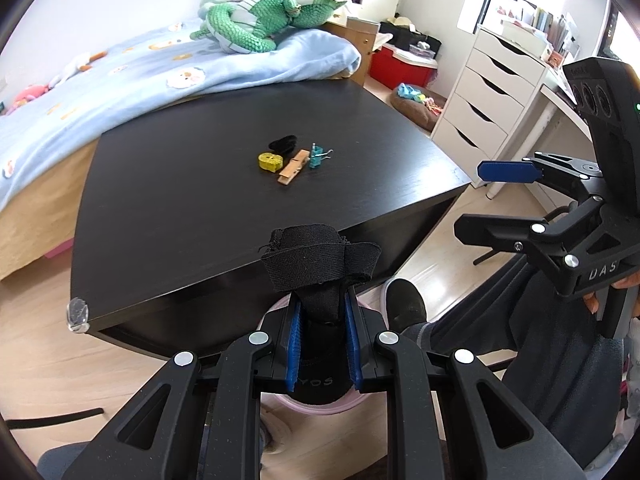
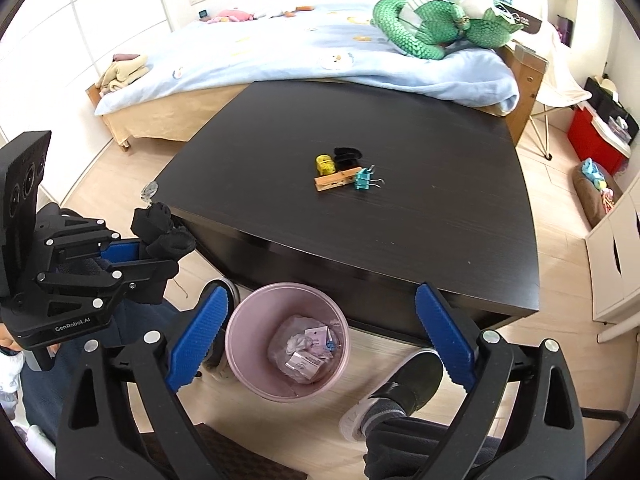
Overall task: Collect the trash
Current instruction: 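Lower the black cloth into the pink bin and open the left gripper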
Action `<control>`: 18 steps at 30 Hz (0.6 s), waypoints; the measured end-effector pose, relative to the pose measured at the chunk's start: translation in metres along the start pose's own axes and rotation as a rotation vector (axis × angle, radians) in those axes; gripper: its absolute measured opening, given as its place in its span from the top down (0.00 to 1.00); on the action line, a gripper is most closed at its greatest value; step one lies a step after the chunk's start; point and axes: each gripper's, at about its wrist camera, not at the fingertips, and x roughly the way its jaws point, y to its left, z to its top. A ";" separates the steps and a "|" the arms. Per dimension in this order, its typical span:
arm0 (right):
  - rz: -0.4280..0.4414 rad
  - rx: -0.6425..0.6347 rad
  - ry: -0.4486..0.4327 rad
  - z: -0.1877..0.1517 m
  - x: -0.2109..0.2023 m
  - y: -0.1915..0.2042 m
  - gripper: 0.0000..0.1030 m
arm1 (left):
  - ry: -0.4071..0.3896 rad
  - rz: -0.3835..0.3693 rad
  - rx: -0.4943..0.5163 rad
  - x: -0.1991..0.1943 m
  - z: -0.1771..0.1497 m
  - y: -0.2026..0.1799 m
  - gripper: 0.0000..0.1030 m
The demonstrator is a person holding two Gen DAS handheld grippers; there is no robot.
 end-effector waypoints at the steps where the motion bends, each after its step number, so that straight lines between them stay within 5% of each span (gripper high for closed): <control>1: -0.002 0.004 -0.001 0.000 -0.001 -0.002 0.09 | 0.001 -0.002 0.003 0.000 0.000 -0.001 0.82; 14: -0.001 0.033 -0.020 -0.002 -0.009 -0.013 0.09 | 0.027 -0.030 0.029 0.006 0.003 -0.014 0.77; 16: -0.002 0.037 -0.022 -0.003 -0.010 -0.015 0.09 | 0.037 -0.029 0.029 0.009 0.003 -0.015 0.67; 18: -0.003 0.040 -0.024 -0.003 -0.011 -0.016 0.08 | 0.040 -0.023 0.019 0.011 0.002 -0.013 0.39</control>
